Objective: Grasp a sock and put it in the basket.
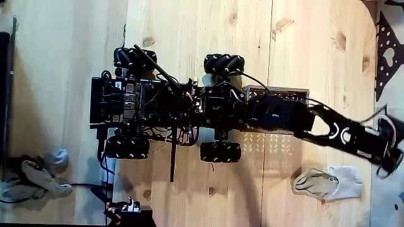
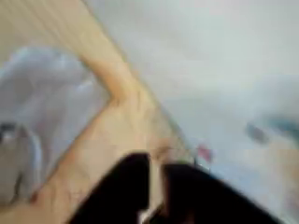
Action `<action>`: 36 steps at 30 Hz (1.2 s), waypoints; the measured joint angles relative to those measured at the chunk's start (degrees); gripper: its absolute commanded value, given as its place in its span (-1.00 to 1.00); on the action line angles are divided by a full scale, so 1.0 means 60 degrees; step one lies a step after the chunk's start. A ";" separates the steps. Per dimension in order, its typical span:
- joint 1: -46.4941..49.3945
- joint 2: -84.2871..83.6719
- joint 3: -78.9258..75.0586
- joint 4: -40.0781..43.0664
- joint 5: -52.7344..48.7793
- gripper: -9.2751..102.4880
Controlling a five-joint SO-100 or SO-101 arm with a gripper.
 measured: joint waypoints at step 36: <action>-0.0176 0.0059 -0.0015 0.0850 -0.3838 -0.84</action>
